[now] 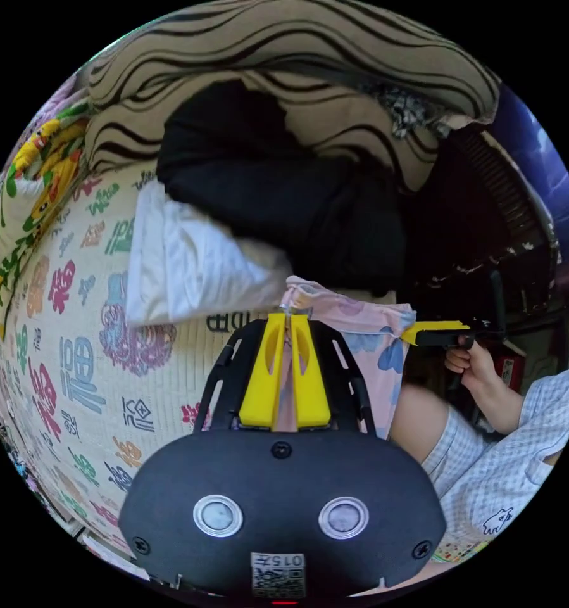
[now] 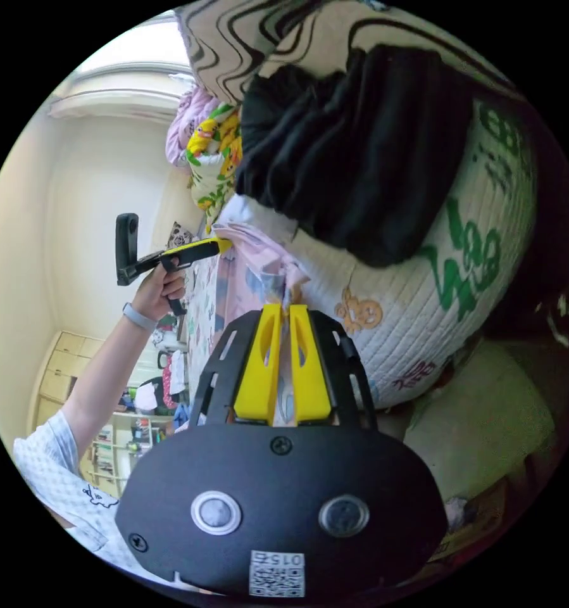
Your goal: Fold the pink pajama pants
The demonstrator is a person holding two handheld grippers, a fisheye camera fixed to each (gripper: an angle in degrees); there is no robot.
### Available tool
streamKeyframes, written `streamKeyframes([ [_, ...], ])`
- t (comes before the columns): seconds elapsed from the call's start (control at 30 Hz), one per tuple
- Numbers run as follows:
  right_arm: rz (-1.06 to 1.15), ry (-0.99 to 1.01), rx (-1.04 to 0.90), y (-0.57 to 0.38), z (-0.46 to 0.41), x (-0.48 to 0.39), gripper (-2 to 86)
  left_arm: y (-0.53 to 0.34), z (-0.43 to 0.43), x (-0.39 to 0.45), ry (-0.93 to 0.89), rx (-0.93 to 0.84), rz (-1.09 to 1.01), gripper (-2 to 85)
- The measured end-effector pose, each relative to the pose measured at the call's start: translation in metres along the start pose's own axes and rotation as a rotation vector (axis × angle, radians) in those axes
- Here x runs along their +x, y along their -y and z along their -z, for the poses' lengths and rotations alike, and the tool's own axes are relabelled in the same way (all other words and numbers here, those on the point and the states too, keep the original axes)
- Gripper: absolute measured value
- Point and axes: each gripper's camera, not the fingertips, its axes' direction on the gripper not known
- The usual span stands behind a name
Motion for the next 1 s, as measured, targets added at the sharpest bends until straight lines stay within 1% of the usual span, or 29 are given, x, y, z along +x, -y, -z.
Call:
streamKeyframes([
  [0.07, 0.055, -0.033, 0.115, 0.012, 0.010, -0.007, 1.4, 0.015, 0.037, 0.007, -0.011, 0.117, -0.028, 0.4],
  [0.2, 0.179, -0.074, 0.205, 0.030, 0.010, -0.031, 1.5, 0.038, 0.088, 0.020, 0.063, 0.196, -0.095, 0.4],
  [0.23, 0.175, -0.067, 0.180, 0.033, 0.013, -0.036, 1.6, 0.040, 0.108, 0.022, 0.066, 0.256, -0.105, 0.4],
  [0.27, 0.186, -0.119, 0.213, 0.032, 0.021, -0.042, 1.7, 0.040, 0.129, 0.022, 0.047, 0.314, -0.109, 0.4],
  [0.3, 0.184, -0.117, 0.224, 0.030, 0.025, -0.045, 1.7, 0.039, 0.140, 0.021, 0.035, 0.341, -0.109, 0.4],
  [0.33, 0.190, -0.045, 0.250, 0.024, 0.033, -0.049, 1.7, 0.036, 0.159, 0.019, 0.022, 0.382, -0.099, 0.5],
  [0.43, 0.233, -0.048, 0.238, 0.011, 0.040, -0.063, 1.7, 0.020, 0.194, 0.009, 0.063, 0.393, -0.095, 0.5],
  [0.5, 0.235, 0.002, 0.192, 0.001, 0.038, -0.064, 1.7, 0.001, 0.209, -0.003, 0.050, 0.407, -0.068, 0.5],
  [0.57, 0.274, 0.017, 0.149, -0.020, 0.036, -0.072, 1.8, -0.031, 0.227, -0.023, -0.004, 0.444, -0.011, 0.5],
  [0.7, 0.370, 0.010, 0.082, -0.054, 0.030, -0.099, 1.6, -0.091, 0.259, -0.043, -0.054, 0.511, 0.046, 0.5],
  [0.83, 0.587, -0.052, 0.020, -0.111, 0.020, -0.154, 1.4, -0.179, 0.311, -0.063, -0.133, 0.572, 0.090, 0.6],
  [0.97, 0.798, -0.032, -0.060, -0.188, -0.004, -0.212, 1.4, -0.278, 0.371, -0.071, -0.151, 0.617, 0.141, 0.5],
  [1.0, 0.821, -0.022, -0.072, -0.199, -0.008, -0.219, 1.4, -0.292, 0.380, -0.071, -0.155, 0.627, 0.151, 0.5],
])
